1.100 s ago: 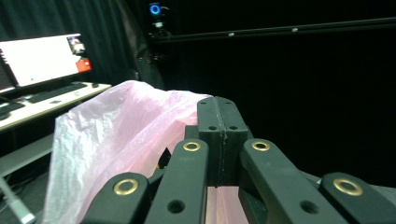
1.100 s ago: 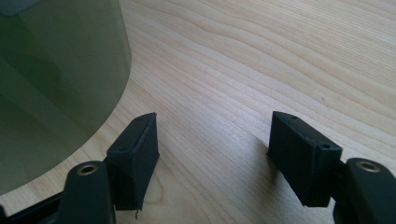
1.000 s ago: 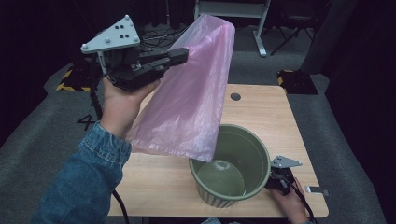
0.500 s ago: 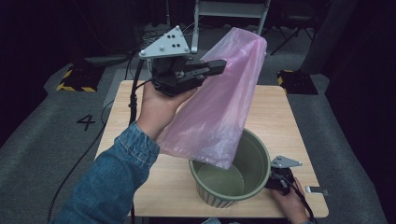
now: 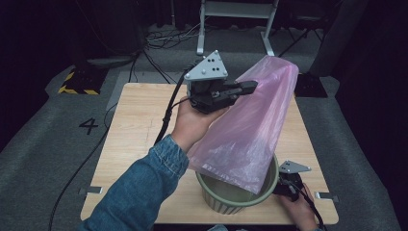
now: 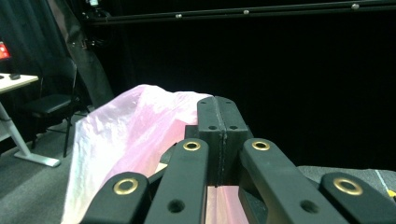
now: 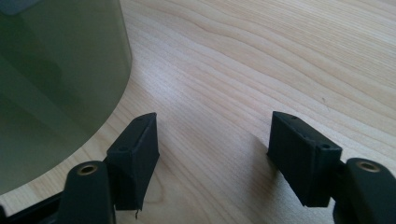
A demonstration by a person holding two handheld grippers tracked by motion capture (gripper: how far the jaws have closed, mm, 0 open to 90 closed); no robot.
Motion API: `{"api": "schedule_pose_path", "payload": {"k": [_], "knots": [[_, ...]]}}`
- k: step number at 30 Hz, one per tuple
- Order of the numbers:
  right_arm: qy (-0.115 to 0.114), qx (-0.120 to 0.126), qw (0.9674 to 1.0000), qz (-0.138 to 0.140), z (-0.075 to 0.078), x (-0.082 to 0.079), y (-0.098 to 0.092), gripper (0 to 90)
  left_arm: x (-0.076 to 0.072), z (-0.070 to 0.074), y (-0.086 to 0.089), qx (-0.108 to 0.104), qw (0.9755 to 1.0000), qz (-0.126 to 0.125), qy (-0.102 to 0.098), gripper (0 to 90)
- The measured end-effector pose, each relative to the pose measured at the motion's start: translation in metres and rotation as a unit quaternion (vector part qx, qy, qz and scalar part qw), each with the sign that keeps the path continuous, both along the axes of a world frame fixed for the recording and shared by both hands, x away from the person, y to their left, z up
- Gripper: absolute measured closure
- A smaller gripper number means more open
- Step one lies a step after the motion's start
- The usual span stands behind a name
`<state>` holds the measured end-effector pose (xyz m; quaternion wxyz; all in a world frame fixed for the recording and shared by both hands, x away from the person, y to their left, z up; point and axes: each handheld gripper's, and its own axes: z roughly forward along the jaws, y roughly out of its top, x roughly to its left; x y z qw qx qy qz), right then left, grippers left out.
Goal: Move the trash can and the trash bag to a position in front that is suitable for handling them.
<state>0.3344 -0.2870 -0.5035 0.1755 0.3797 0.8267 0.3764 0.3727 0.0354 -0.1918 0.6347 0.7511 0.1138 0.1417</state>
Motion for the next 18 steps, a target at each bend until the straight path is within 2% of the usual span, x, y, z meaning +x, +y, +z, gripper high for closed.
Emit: {"api": "schedule_pose_path", "payload": {"k": [2,5,7,18], "knots": [[-0.001,-0.001,1.0000,0.001,0.000,0.000,0.000,33.2,-0.001,-0.006,-0.003,0.004,1.0000,-0.004,-0.001,89.9],[-0.001,-0.001,1.0000,0.002,0.000,0.000,0.000,33.2,-0.002,-0.017,-0.008,0.025,0.9997,-0.007,0.001,89.9],[-0.001,-0.001,1.0000,0.002,0.000,0.000,0.000,33.2,-0.003,-0.023,-0.007,0.031,0.9995,-0.007,0.004,89.9],[-0.001,-0.001,1.0000,0.002,0.000,0.000,0.000,33.2,-0.015,-0.050,0.007,0.025,0.9994,-0.004,0.022,89.9]]}}
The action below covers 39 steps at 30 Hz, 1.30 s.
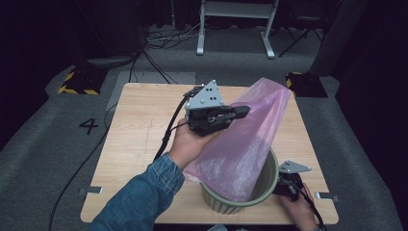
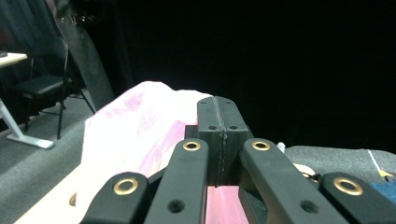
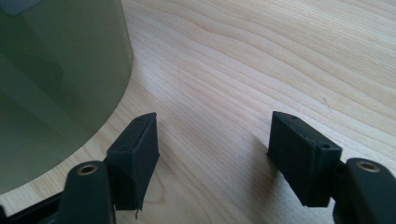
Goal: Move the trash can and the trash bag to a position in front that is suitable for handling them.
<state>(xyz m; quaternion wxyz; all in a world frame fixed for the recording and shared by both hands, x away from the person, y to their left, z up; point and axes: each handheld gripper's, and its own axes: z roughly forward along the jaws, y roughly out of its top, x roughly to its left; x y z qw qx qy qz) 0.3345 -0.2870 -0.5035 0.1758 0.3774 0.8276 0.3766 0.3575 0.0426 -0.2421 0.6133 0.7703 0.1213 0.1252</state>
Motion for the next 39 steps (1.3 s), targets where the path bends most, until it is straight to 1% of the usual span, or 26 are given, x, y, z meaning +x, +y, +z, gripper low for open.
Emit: {"api": "schedule_pose_path", "payload": {"k": [3,7,9,11,14,16,18,20,22,24,27,29,31,35,36,39], "knots": [[0.000,0.000,1.0000,0.000,0.000,0.000,0.000,33.2,-0.004,-0.009,0.003,-0.003,1.0000,0.003,0.002,89.8],[0.000,0.000,1.0000,0.000,0.000,0.000,0.000,33.2,-0.005,-0.017,0.003,-0.021,0.9997,0.002,0.014,89.9],[0.000,0.000,1.0000,0.000,0.000,0.000,0.000,33.2,-0.004,-0.021,-0.002,-0.028,0.9995,0.003,0.014,89.8],[0.000,0.000,1.0000,0.000,0.000,0.000,0.000,33.2,-0.004,-0.022,-0.008,-0.028,0.9995,0.003,0.011,89.8],[0.000,0.000,1.0000,0.000,0.000,0.000,0.000,33.2,-0.001,-0.025,-0.018,-0.031,0.9995,-0.002,0.011,89.8],[0.000,0.000,1.0000,0.000,0.000,0.000,0.000,33.2,0.002,-0.029,-0.023,-0.039,0.9991,-0.007,0.014,89.8],[0.000,0.000,1.0000,0.000,0.000,0.000,0.000,33.2,0.003,-0.032,-0.026,-0.036,0.9991,-0.011,0.022,89.8],[0.000,0.000,1.0000,0.000,0.000,0.000,0.000,33.2,0.003,-0.034,-0.026,-0.027,0.9990,-0.019,0.029,89.8],[0.000,0.000,1.0000,0.001,0.000,0.000,0.000,33.2,0.001,-0.034,-0.023,-0.013,0.9985,-0.032,0.042,89.8],[0.000,0.000,1.0000,0.001,0.000,0.000,0.000,33.2,-0.003,-0.034,-0.016,-0.004,0.9979,-0.042,0.049,89.7],[0.001,0.000,1.0000,0.001,0.000,0.000,0.000,33.2,-0.011,-0.033,-0.001,-0.001,0.9977,-0.044,0.051,89.8],[0.001,0.000,1.0000,0.001,0.000,0.000,0.000,33.2,-0.016,-0.035,0.008,-0.001,0.9977,-0.042,0.054,89.8],[0.001,0.000,1.0000,0.001,0.000,0.000,0.000,33.2,-0.021,-0.037,0.015,0.005,0.9982,-0.033,0.049,89.8],[0.001,0.000,1.0000,0.001,0.000,0.000,0.000,33.2,-0.031,-0.043,0.029,0.024,0.9988,-0.015,0.039,89.8],[0.001,0.000,1.0000,0.001,0.000,0.000,0.000,33.2,-0.033,-0.045,0.032,0.026,0.9989,-0.010,0.039,89.8],[0.001,0.000,1.0000,0.001,0.000,0.000,0.000,33.2,-0.036,-0.052,0.042,0.026,0.9985,-0.004,0.048,89.8]]}}
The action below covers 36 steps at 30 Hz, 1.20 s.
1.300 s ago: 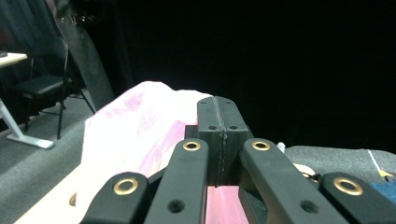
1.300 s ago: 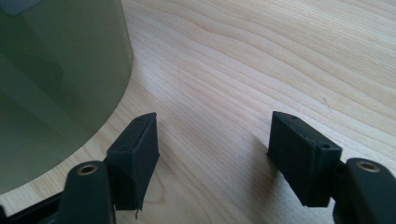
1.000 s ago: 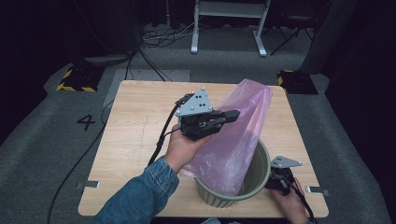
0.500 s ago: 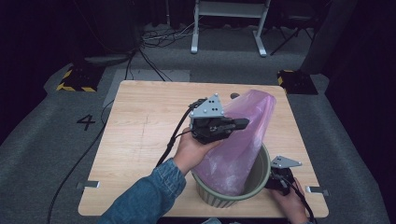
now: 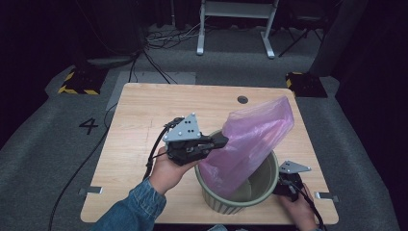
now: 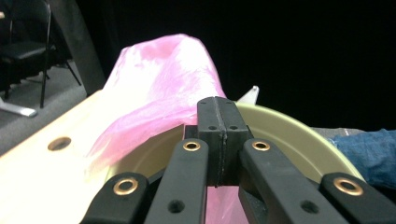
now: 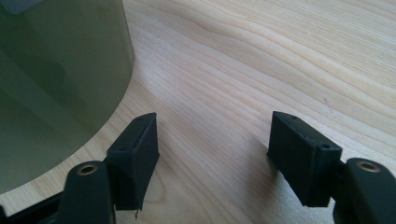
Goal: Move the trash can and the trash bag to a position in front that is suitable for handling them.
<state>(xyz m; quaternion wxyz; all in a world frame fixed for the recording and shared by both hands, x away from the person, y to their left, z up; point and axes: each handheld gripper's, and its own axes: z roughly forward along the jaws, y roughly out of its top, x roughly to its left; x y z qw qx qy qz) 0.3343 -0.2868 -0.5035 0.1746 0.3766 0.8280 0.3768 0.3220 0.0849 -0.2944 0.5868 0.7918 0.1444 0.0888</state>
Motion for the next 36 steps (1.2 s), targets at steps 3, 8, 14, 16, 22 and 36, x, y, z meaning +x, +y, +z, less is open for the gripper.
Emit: {"api": "schedule_pose_path", "payload": {"k": [3,8,14,16,22,36], "knots": [[0.000,0.000,1.0000,0.000,0.000,0.000,0.000,33.2,-0.003,-0.010,0.005,0.009,0.9999,0.004,0.007,89.8],[0.000,0.000,1.0000,0.000,0.000,0.000,0.000,33.2,-0.013,-0.023,0.006,0.031,0.9995,0.003,0.006,89.8],[-0.008,0.002,1.0000,0.006,0.000,-0.003,0.000,45.1,-0.020,-0.036,0.010,0.057,0.9982,-0.009,0.019,89.8],[-0.009,0.002,0.9999,0.003,0.001,-0.004,0.001,49.0,-0.021,-0.037,0.010,0.062,0.9978,-0.011,0.021,89.8],[-0.029,-0.013,0.9995,0.008,0.018,-0.008,0.003,54.9,-0.021,-0.041,0.007,0.082,0.9963,-0.012,0.024,89.8],[-0.034,0.114,0.9913,0.056,0.105,-0.005,-0.024,47.1,-0.020,-0.055,0.009,0.088,0.9954,-0.005,0.037,89.7]]}}
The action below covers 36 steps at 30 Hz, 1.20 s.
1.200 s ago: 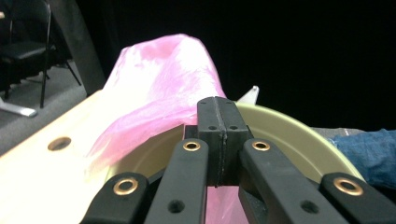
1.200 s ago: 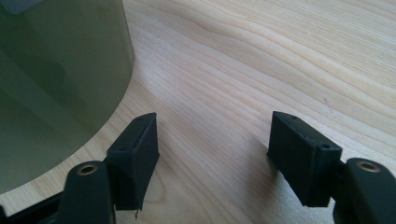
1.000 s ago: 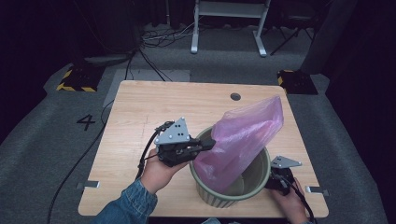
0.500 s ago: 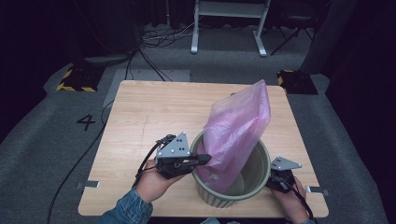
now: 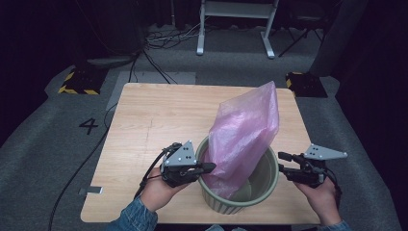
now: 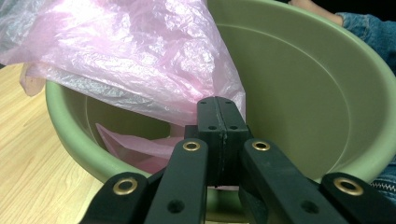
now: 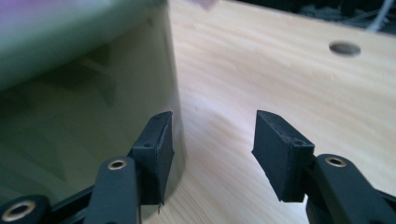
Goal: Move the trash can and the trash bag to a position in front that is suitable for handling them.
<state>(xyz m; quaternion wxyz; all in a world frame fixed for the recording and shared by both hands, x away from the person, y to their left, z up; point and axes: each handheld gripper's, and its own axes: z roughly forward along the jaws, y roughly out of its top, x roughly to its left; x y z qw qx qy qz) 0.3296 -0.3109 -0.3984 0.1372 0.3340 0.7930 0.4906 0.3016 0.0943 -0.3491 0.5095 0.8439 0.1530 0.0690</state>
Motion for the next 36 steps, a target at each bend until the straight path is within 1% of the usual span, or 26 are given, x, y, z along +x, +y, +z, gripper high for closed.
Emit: {"api": "schedule_pose_path", "payload": {"k": [3,5,6,9,12,14,16,18,22,23,25,26,27,28,29,31,33,35,36], "knots": [[-0.007,0.016,0.9997,0.018,0.018,0.000,-0.002,45.2,0.000,0.000,0.000,0.002,1.0000,0.001,-0.003,89.7],[-0.013,0.025,0.9992,0.030,0.028,-0.001,-0.002,44.0,0.001,0.000,0.000,0.002,1.0000,0.002,-0.001,89.7],[-0.018,0.025,0.9989,0.036,0.035,-0.001,-0.002,43.6,0.001,0.000,0.000,0.001,1.0000,0.002,-0.001,89.7],[-0.028,0.030,0.9980,0.049,0.049,0.000,0.000,43.0,0.001,0.000,0.000,0.001,1.0000,0.004,-0.002,89.7],[-0.036,0.032,0.9974,0.055,0.063,0.003,0.003,42.3,0.000,0.001,0.000,0.001,1.0000,0.005,-0.003,89.7],[-0.038,0.029,0.9972,0.058,0.070,0.005,0.009,42.0,0.000,0.001,0.000,0.001,1.0000,0.004,-0.003,89.6],[-0.041,0.028,0.9968,0.063,0.075,0.008,0.015,42.0,0.000,0.001,-0.001,0.002,1.0000,0.002,-0.004,89.7],[-0.042,0.026,0.9969,0.061,0.079,0.012,0.021,42.1,0.000,0.001,-0.001,0.002,1.0000,0.000,-0.003,89.7],[-0.034,0.031,0.9974,0.056,0.083,0.019,0.030,43.6,-0.004,0.001,-0.003,0.004,0.9999,-0.012,-0.005,89.6],[-0.031,0.032,0.9975,0.056,0.083,0.021,0.033,45.9,-0.004,0.001,-0.003,0.006,0.9999,-0.015,-0.006,89.6],[-0.024,0.030,0.9978,0.055,0.083,0.023,0.037,54.7,-0.005,0.001,-0.004,0.005,0.9998,-0.018,-0.004,89.7],[-0.019,0.030,0.9978,0.056,0.083,0.024,0.039,60.2,-0.004,0.002,-0.003,0.004,0.9998,-0.019,-0.004,89.6],[-0.014,0.027,0.9977,0.060,0.083,0.024,0.041,68.0,-0.004,0.002,-0.003,0.001,0.9998,-0.019,-0.004,89.6],[-0.014,0.023,0.9976,0.064,0.083,0.024,0.043,74.4,-0.004,0.002,-0.002,-0.001,0.9998,-0.017,-0.003,89.6],[-0.013,0.019,0.9976,0.065,0.083,0.023,0.044,78.8,-0.004,0.002,0.000,-0.004,0.9999,-0.016,-0.003,89.5],[-0.015,0.016,0.9970,0.074,0.084,0.022,0.045,84.8,-0.004,0.002,0.003,-0.009,0.9999,-0.014,-0.003,88.6],[-0.021,0.015,0.9958,0.087,0.084,0.019,0.044,86.3,-0.003,0.003,0.005,-0.020,0.9997,-0.010,0.003,78.2],[-0.028,0.013,0.9940,0.105,0.085,0.015,0.045,87.3,-0.001,0.004,0.008,-0.030,0.9995,-0.003,0.006,62.1],[-0.030,0.011,0.9930,0.113,0.085,0.014,0.045,87.6,0.002,0.005,0.010,-0.039,0.9992,-0.002,0.010,57.1]]}}
